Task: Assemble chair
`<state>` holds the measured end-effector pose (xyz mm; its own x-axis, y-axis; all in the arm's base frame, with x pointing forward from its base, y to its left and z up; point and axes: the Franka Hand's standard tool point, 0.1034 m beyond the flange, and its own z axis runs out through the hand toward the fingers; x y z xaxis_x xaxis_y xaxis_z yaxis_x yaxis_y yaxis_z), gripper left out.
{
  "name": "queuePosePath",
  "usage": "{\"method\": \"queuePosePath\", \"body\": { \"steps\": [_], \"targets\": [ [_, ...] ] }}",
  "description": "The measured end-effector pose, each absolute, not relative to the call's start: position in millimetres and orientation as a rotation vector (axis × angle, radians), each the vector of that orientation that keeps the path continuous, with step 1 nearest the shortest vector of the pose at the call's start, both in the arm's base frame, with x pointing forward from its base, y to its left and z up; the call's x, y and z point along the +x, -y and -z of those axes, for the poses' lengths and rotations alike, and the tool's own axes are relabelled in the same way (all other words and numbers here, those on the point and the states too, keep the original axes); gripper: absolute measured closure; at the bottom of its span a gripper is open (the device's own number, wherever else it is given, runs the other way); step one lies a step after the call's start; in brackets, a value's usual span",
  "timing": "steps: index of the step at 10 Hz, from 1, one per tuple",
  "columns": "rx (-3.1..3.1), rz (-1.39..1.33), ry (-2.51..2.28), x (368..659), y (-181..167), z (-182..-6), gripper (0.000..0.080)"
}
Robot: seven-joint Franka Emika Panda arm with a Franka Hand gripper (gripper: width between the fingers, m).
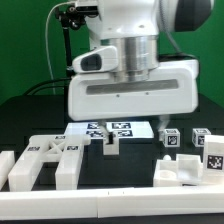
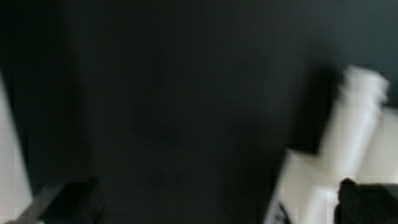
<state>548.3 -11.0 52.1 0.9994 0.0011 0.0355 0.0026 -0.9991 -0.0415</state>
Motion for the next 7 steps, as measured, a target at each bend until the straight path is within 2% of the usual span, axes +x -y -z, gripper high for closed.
{"method": "queuePosePath", "body": {
  "steps": [1, 4, 5, 7],
  "targets": [
    [-3.103, 0.033, -0.029, 543, 27, -51.2, 0.0151],
    [-3.089, -0.047, -0.058, 539, 24, -49.9, 0.0151],
    [-3.071, -0.212, -0.057, 529, 23, -44.7, 0.0151],
    [-3.038, -0.513, -0.038, 519, 23, -50.7, 0.0151]
  ]
}}
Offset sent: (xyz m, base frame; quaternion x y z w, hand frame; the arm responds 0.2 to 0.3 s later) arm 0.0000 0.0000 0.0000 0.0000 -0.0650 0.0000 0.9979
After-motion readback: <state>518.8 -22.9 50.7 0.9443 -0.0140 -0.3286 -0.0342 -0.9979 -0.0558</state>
